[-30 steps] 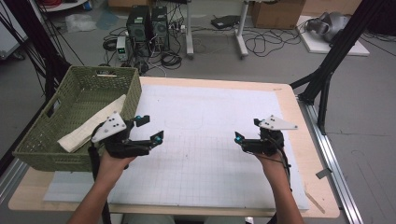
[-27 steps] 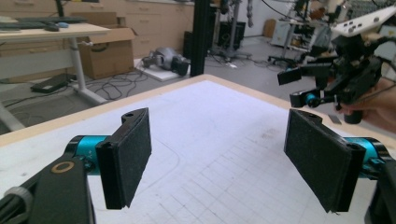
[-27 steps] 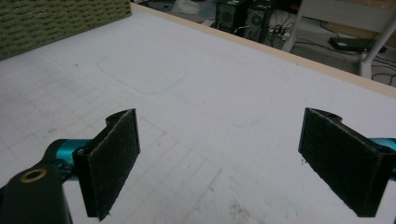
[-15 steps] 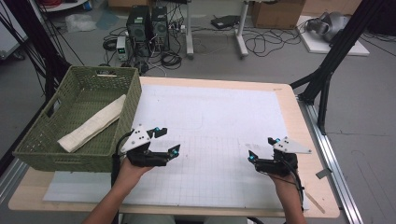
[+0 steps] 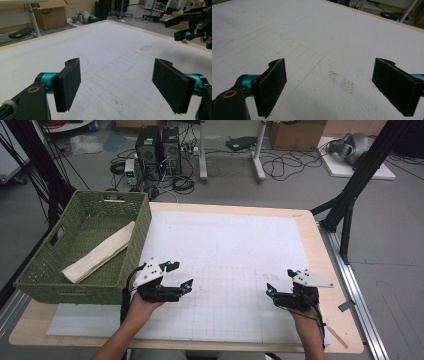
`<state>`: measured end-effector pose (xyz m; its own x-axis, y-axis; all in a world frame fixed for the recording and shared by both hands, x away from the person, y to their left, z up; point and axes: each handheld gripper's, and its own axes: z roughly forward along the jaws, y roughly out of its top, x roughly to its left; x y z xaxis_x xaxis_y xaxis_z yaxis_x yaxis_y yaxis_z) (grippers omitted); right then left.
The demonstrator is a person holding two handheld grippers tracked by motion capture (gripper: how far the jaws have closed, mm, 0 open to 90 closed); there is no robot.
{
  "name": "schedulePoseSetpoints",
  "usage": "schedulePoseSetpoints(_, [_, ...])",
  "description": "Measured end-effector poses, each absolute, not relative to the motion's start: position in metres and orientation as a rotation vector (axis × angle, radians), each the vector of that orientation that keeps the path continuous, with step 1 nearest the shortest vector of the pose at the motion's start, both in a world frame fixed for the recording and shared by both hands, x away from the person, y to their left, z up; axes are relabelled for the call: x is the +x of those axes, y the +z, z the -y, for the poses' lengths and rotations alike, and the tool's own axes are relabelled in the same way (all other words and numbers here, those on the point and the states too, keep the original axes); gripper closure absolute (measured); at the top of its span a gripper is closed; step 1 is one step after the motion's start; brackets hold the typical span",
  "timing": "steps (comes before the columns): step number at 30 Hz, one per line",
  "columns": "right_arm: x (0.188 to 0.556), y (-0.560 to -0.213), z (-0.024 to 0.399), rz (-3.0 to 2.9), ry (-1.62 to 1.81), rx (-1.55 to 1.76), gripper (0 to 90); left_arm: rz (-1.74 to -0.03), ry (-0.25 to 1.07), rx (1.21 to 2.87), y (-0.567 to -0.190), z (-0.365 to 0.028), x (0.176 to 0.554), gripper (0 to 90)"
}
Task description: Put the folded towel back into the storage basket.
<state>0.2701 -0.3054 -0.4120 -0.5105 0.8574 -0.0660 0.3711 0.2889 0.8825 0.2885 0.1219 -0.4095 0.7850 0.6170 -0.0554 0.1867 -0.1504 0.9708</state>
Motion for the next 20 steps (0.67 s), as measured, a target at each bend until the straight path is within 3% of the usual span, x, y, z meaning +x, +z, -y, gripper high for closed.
schedulePoseSetpoints(20, [0.2708, -0.4123, 0.3093, -1.984, 1.202, 1.114, 11.8, -0.686, 0.442, 1.709, -0.4125, -0.1271, 0.2916, 23.5])
